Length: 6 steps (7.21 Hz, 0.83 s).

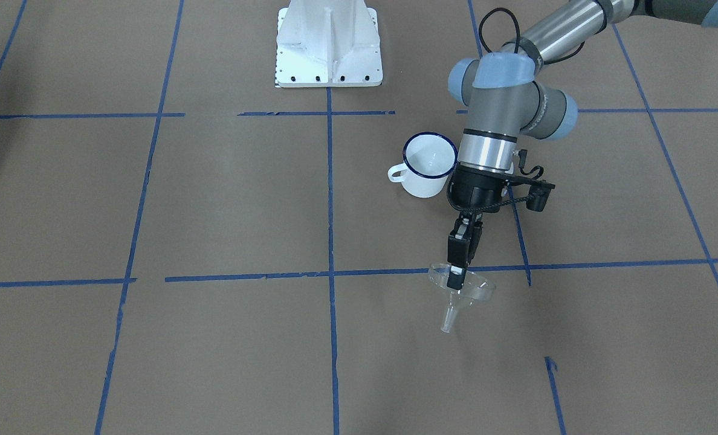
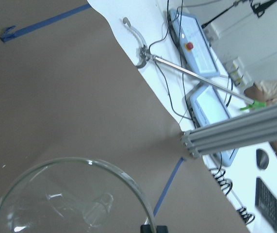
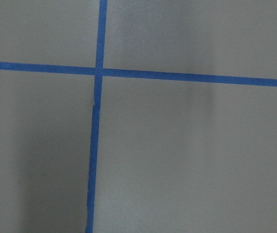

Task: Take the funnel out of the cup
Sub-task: 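Carry the funnel farther from the robot and set it down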

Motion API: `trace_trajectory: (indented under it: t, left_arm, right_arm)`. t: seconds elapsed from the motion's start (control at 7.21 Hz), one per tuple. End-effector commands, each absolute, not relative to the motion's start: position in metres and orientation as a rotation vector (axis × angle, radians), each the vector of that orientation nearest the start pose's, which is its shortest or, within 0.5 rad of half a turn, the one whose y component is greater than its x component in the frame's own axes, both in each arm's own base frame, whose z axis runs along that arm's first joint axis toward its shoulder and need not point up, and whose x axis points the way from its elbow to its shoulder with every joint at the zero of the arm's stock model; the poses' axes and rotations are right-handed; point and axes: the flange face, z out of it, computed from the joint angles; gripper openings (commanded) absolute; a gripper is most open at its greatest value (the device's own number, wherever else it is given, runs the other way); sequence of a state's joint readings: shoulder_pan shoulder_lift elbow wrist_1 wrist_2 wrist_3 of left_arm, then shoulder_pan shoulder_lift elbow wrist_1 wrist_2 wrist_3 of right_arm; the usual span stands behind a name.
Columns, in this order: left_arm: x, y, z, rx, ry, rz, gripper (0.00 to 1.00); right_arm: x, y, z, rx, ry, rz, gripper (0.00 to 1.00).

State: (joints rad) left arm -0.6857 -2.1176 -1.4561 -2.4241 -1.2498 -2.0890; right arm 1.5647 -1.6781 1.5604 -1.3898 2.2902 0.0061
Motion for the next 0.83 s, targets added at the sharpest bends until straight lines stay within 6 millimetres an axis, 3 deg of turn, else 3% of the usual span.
trace_trajectory:
  t: [0.0,0.14,0.28,0.42,0.55,0.69]
  left_arm:
    - [0.456,-0.587,0.361,0.451,1.284,-1.270,0.00]
    - [0.462,-0.590,0.379,0.450,1.272,-1.270,0.00]
    - [0.461,-0.591,0.383,0.454,1.281,-1.266,0.03]
    - [0.460,-0.591,0.380,0.459,1.285,-1.259,0.47]
    - [0.446,-0.593,0.356,0.491,1.315,-1.215,0.99]
    - [0.424,-0.587,0.320,0.522,1.362,-1.122,1.00]
  right_arm:
    - [0.065,-0.449,0.700,0.056,-0.720,-0.023,1.00]
    - [0.065,-0.449,0.699,0.057,-0.720,-0.023,1.00]
    - [0.065,-0.449,0.700,0.056,-0.720,-0.023,1.00]
    - [0.065,-0.449,0.700,0.056,-0.720,-0.023,1.00]
    - [0.065,-0.449,0.700,0.056,-0.720,-0.023,1.00]
    - [0.065,-0.449,0.700,0.056,-0.720,-0.023,1.00]
